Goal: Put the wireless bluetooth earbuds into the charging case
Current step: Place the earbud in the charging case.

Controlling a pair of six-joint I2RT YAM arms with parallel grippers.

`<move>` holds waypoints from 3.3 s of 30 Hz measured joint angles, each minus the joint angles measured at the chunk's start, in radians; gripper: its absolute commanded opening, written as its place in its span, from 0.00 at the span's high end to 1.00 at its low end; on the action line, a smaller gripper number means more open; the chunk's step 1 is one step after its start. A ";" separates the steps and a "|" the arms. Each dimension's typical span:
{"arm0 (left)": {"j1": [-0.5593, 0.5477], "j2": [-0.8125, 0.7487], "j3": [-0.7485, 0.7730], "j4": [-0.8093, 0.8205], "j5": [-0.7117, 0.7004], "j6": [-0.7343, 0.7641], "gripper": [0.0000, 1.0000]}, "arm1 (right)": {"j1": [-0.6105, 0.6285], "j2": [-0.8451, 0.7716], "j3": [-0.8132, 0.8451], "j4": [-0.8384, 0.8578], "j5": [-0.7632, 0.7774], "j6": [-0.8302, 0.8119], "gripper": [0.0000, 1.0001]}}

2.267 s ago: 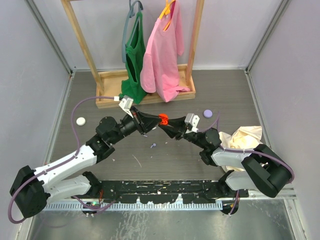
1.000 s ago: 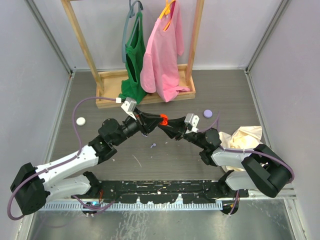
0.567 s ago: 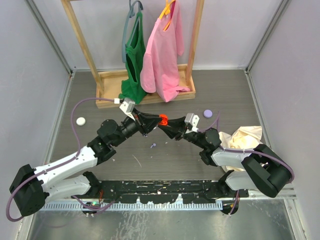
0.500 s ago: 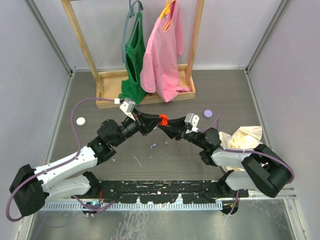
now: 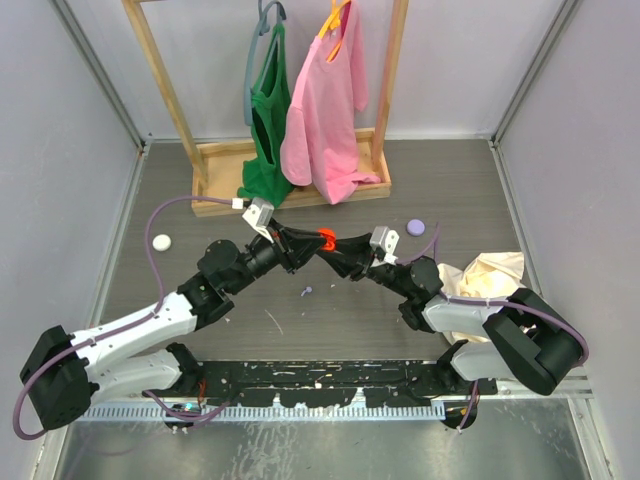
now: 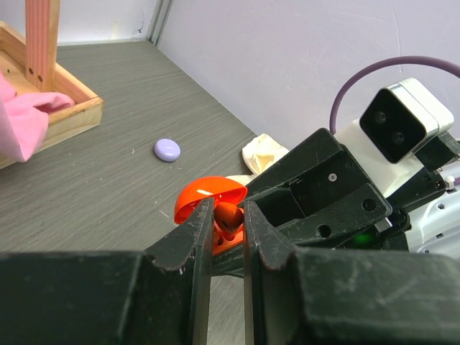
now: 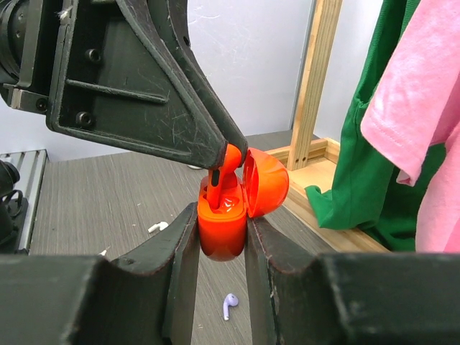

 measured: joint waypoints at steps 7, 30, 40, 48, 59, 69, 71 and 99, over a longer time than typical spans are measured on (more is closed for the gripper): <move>-0.005 0.000 -0.001 0.000 -0.015 0.000 0.78 | 0.000 0.000 0.000 0.000 0.000 0.000 0.99; -0.005 -0.033 -0.001 -0.054 -0.009 -0.051 0.62 | 0.000 0.000 0.000 -0.002 -0.001 0.000 0.99; -0.005 -0.044 0.027 -0.109 0.025 -0.063 0.58 | 0.001 0.003 0.000 0.000 -0.001 0.004 0.99; -0.005 -0.030 0.064 -0.158 0.039 -0.062 0.52 | 0.001 0.003 0.000 -0.001 -0.010 0.005 0.99; -0.006 -0.023 0.117 -0.247 0.042 -0.046 0.47 | 0.000 0.003 0.018 -0.026 -0.049 0.008 0.99; -0.008 -0.030 0.141 -0.308 0.049 0.001 0.46 | -0.005 0.027 0.060 -0.059 -0.119 0.045 0.99; -0.008 -0.035 0.141 -0.319 0.049 0.005 0.45 | -0.006 0.029 0.063 -0.064 -0.130 0.050 0.99; 0.093 -0.151 0.142 -0.464 0.187 0.101 0.29 | 0.000 0.118 0.168 -0.069 -0.417 0.195 0.99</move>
